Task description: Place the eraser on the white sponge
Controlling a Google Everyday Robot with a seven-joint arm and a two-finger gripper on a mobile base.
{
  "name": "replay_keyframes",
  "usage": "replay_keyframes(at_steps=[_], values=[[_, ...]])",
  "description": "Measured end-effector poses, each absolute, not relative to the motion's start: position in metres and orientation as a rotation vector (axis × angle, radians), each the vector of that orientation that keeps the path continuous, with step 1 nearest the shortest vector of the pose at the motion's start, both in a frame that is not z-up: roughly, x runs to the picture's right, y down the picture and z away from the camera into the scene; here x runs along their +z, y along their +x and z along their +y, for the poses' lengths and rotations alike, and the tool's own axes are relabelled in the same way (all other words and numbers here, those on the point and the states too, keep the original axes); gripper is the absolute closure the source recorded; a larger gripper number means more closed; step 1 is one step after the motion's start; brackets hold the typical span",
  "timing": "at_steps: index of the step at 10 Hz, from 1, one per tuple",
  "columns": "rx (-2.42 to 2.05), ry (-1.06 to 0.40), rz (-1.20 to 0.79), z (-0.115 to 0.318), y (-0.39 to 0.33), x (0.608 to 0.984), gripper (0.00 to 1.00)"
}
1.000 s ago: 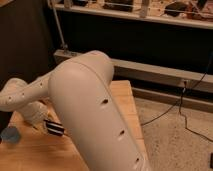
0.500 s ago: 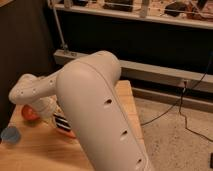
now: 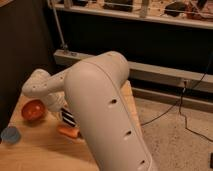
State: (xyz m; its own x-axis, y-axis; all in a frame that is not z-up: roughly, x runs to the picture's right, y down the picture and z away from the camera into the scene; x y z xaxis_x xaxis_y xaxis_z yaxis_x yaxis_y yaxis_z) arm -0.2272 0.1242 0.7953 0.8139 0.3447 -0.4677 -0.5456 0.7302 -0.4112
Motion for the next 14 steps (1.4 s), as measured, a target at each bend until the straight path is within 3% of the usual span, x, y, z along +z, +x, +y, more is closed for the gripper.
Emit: replay_keyframes(at_steps=[7,14], values=[[0.629,-0.515,0.326,0.083,-0.230,0.833,1.00],[0.680,-0.478,0.318,0.065,-0.233,0.848,1.00]])
